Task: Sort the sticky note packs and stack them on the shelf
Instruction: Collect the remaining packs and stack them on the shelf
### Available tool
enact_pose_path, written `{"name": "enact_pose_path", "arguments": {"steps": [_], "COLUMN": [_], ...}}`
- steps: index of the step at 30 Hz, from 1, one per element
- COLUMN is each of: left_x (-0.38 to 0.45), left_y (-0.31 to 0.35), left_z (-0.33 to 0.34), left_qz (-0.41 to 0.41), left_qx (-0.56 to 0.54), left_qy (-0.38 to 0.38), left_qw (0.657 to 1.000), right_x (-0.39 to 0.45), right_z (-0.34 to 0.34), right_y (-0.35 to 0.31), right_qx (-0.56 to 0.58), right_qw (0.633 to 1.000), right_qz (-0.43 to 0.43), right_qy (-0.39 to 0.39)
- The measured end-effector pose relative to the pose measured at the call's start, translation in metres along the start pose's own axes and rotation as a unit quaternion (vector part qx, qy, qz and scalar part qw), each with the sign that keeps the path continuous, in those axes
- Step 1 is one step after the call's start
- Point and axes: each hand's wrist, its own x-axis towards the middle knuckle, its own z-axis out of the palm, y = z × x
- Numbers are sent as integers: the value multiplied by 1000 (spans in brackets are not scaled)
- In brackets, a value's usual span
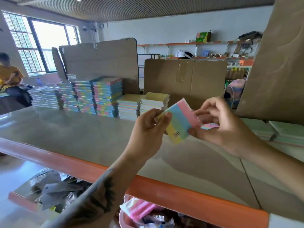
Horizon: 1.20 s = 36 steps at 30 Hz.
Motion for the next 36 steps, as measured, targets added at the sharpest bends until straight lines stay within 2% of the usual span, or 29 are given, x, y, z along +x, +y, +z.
{"name": "enact_pose_path", "arguments": {"steps": [3,6,9,12,18,23,27,29,33,36], "left_x": [5,11,15,15,20,27,37,42,57,69], "left_y": [-1,-2,-3,-2,3,4,-5,-11,-27,-37], "left_z": [-6,-16,-30,-45,-83,-125,-183,-221,-297,-343], "left_qz": [-28,-57,-97,-116,-146,-155,-101,-63,-36,-34], "left_qx": [-17,-28,-45,-34,-13,-38,38,121,334,464], "left_qy": [-26,-79,-128,-145,-164,-165,-199,-221,-236,-258], "left_qw": [999,995,986,982,975,973,974,966,912,847], "right_x": [-5,-3,1,1,15,37,59,74,130,187], "right_z": [3,8,18,33,59,94,135,154,184,199], "right_y": [-4,-10,-16,-19,-27,-45,-60,-67,-88,-102], "right_qx": [-119,-227,-293,-369,-290,-265,-230,-212,-215,-221], "right_qw": [989,957,929,894,929,932,943,950,959,965], "right_qz": [-84,-179,-224,-252,-215,-235,-227,-206,-159,-125], "right_qy": [-3,-12,-26,-27,-79,-80,-85,-99,-97,-66]}}
